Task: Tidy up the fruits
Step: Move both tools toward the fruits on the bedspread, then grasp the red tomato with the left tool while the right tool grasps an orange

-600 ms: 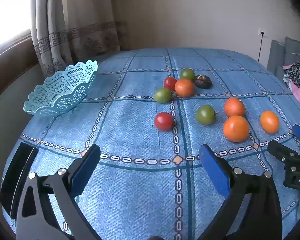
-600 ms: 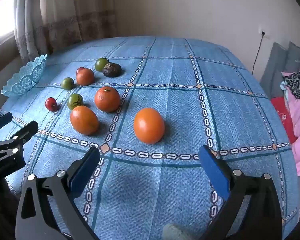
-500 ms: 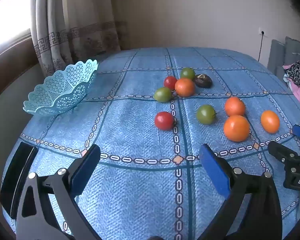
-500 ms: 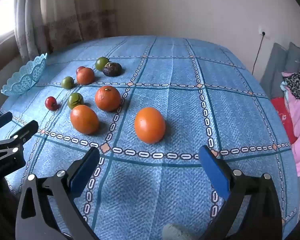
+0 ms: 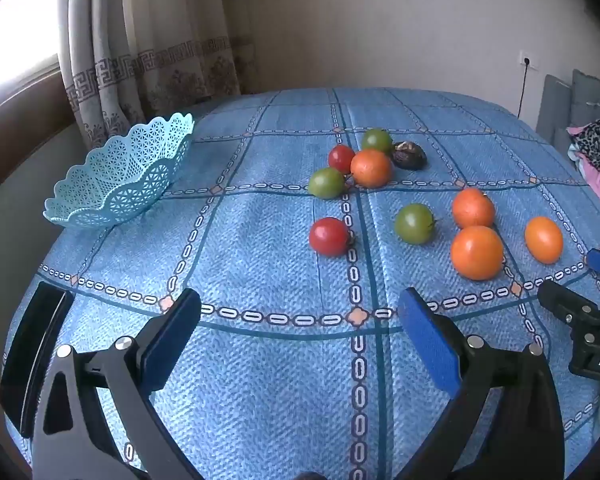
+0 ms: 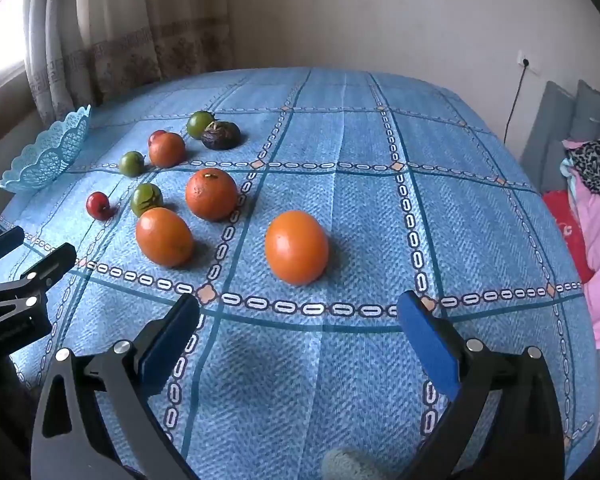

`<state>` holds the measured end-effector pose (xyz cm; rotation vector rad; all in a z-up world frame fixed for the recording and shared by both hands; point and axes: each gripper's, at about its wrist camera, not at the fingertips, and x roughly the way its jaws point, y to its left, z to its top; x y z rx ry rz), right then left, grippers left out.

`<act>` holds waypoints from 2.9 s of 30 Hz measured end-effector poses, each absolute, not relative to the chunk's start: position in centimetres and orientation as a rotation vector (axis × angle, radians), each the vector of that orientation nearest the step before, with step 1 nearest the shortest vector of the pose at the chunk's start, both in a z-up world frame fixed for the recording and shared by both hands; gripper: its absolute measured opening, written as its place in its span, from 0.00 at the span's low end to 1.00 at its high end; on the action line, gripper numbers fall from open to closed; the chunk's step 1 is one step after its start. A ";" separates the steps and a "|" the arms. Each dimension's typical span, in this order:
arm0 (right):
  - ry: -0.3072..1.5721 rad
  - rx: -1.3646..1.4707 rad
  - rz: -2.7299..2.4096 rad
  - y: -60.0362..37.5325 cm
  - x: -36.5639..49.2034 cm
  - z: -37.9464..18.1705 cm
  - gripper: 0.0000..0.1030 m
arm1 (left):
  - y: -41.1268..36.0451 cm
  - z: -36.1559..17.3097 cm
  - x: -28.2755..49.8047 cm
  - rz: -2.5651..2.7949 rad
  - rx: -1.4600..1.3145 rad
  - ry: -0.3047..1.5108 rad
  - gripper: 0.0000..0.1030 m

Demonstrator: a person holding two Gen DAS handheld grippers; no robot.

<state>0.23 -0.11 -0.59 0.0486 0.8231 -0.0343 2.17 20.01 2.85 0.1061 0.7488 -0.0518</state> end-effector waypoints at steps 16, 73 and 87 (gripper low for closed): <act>0.889 0.082 -0.041 -0.8 0.8 -1.6 0.95 | 20.1 2.9 2.0 -0.048 0.106 0.748 0.97; 0.868 0.068 0.046 -0.9 4.2 -0.7 0.48 | 20.9 1.6 10.4 -0.210 0.011 0.905 0.38; 0.818 0.117 0.037 -1.8 3.3 0.5 0.33 | 23.0 3.7 8.6 -0.195 -0.003 0.819 0.26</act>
